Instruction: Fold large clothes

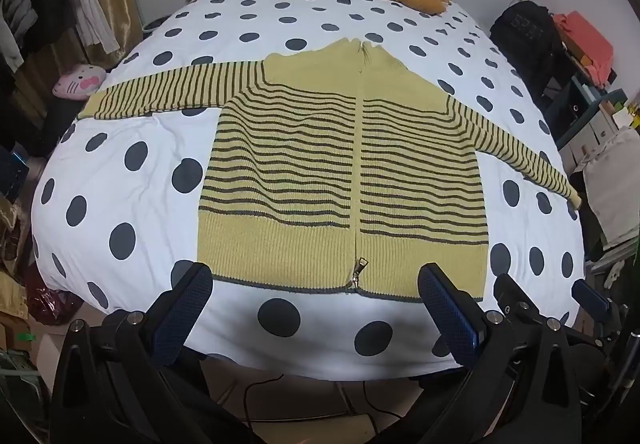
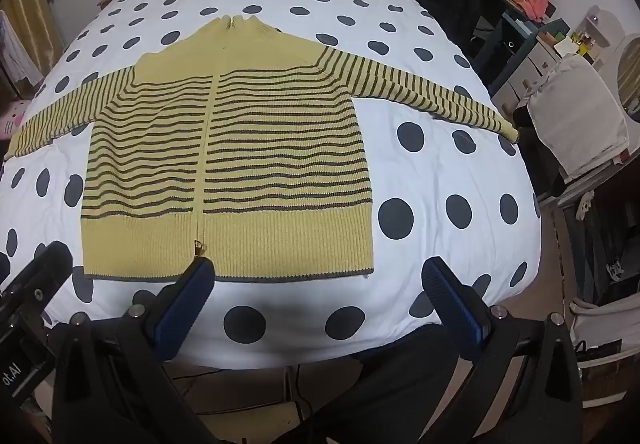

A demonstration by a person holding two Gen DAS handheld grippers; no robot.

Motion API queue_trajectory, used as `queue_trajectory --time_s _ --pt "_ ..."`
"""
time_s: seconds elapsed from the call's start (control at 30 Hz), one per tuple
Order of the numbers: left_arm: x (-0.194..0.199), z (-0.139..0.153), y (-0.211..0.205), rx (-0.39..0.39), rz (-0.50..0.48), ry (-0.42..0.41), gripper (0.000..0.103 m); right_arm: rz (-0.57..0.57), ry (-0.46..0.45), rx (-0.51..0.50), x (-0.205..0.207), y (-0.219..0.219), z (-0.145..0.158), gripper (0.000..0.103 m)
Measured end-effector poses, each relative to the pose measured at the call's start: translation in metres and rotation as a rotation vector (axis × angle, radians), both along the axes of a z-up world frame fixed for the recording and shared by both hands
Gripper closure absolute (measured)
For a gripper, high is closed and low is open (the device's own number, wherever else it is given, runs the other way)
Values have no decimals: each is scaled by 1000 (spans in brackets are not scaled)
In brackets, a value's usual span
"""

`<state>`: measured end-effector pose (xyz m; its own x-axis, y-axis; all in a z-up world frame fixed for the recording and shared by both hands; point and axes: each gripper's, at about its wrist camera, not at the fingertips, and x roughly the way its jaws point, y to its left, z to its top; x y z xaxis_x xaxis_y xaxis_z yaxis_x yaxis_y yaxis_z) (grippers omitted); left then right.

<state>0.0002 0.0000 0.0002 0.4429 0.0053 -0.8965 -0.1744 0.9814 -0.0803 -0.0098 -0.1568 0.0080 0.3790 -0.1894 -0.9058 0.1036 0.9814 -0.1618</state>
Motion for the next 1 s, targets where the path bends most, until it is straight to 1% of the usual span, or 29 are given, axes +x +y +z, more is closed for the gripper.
queue_trajectory --time_s 0.1,0.13,0.17,0.23,0.33,0.5,0.73,1.0 --pt "2 1 1 12 9 -7 0 1 -2 5 1 0 0 0" --pt "-4 1 3 17 12 -37 0 1 -2 3 2 0 0 0" --pt "-4 0 0 31 13 -38 0 2 -3 3 2 1 -1 0" --pt "2 2 1 31 15 -15 0 11 -7 10 3 2 -1 0" --pt "-1 0 1 27 15 -23 0 12 -10 11 -1 -4 -1 0" --pt "0 -3 2 28 12 -12 0 26 -5 20 -1 -6 -2 0" --pt "2 -5 6 34 21 -2 1 10 -7 43 3 -4 -1 0" --pt "6 -9 10 33 31 15 0 15 -6 47 5 -2 0 0"
